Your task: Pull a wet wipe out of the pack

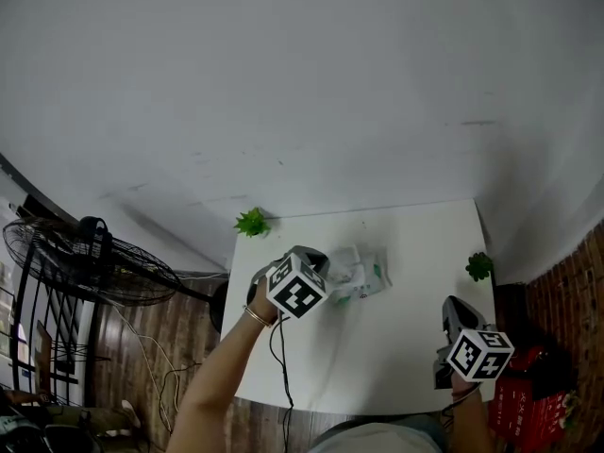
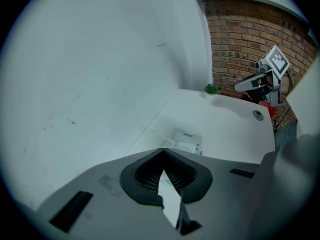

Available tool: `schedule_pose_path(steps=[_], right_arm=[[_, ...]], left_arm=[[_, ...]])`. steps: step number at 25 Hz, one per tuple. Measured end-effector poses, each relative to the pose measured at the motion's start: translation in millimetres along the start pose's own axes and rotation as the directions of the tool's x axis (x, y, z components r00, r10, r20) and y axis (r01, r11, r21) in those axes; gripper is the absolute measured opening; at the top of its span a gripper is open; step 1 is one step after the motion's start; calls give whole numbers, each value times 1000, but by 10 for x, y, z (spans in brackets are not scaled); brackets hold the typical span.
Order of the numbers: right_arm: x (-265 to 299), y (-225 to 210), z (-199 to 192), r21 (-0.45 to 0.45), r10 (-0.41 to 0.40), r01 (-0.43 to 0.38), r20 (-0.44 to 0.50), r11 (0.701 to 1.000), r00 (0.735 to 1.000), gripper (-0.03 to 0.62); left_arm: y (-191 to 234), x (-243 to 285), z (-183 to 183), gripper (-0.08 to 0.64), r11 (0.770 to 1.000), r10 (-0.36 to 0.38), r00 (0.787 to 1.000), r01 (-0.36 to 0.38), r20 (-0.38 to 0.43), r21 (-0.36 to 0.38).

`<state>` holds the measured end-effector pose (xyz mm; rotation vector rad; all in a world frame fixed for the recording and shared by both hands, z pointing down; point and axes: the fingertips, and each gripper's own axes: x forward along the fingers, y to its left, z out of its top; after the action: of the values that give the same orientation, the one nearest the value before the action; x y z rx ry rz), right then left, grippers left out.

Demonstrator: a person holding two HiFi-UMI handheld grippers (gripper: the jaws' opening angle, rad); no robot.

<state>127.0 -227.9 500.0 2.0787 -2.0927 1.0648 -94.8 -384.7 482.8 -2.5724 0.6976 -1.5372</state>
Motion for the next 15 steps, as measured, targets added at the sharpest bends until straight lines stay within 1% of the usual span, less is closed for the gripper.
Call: schedule_pose_path(steps=[10,15], right_arm=[[-75,122,59,-17,13,-13,20,1000,1000,2],[-140,172,108,-30,20,-19,38,999,999,2]], left_arm=[[88,-254,100,11,999,39,997,-38,64,-22],[116,-461,201,11,996,58,988,-46,145,-80]])
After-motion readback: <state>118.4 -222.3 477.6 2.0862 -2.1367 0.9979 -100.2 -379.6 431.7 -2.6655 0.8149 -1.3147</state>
